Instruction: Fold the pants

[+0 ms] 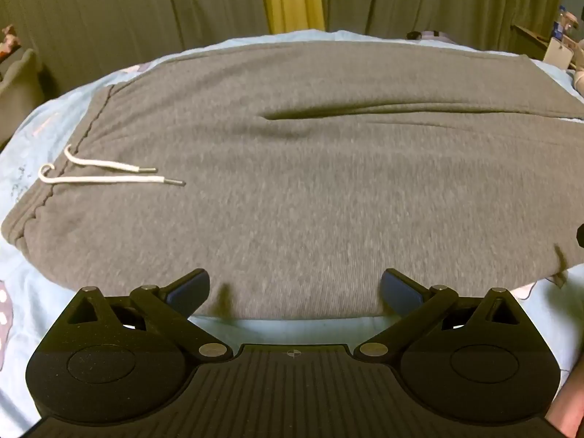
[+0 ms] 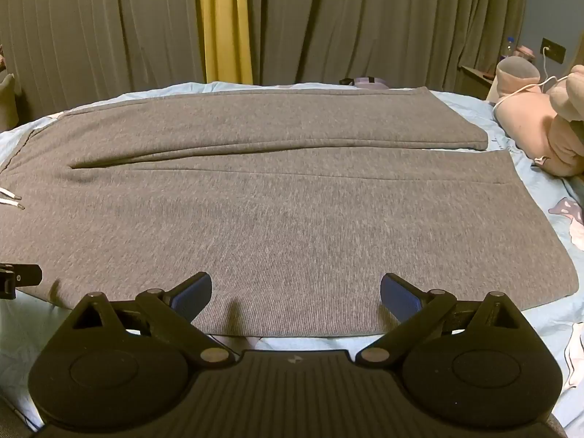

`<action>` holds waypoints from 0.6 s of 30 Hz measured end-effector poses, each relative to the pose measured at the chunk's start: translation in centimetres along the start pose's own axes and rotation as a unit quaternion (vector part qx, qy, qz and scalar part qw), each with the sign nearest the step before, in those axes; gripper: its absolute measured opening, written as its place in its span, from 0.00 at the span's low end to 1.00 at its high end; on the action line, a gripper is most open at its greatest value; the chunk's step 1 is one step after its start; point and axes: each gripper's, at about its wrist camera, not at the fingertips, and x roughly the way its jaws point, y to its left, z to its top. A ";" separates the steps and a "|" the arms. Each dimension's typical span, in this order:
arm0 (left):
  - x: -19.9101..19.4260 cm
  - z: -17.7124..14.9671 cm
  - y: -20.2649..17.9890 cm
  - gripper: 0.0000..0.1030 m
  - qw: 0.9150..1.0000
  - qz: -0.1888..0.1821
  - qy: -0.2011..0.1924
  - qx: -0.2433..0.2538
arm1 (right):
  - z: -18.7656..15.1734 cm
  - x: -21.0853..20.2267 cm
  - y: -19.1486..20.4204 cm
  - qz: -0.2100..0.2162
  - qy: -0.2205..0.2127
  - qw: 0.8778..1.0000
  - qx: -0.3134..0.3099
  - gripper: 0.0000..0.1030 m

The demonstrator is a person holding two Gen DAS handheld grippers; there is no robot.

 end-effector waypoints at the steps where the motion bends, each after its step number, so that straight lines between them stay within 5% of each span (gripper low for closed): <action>1: 0.0 0.0 0.0 1.00 1.000 0.000 0.000 0.000 | 0.0 0.0 0.0 0.000 0.000 1.000 0.000 0.96; 18: 0.0 -0.2 -0.1 1.00 1.000 -0.001 0.002 -0.003 | -0.1 0.1 0.1 -0.001 0.000 1.000 -0.002 0.96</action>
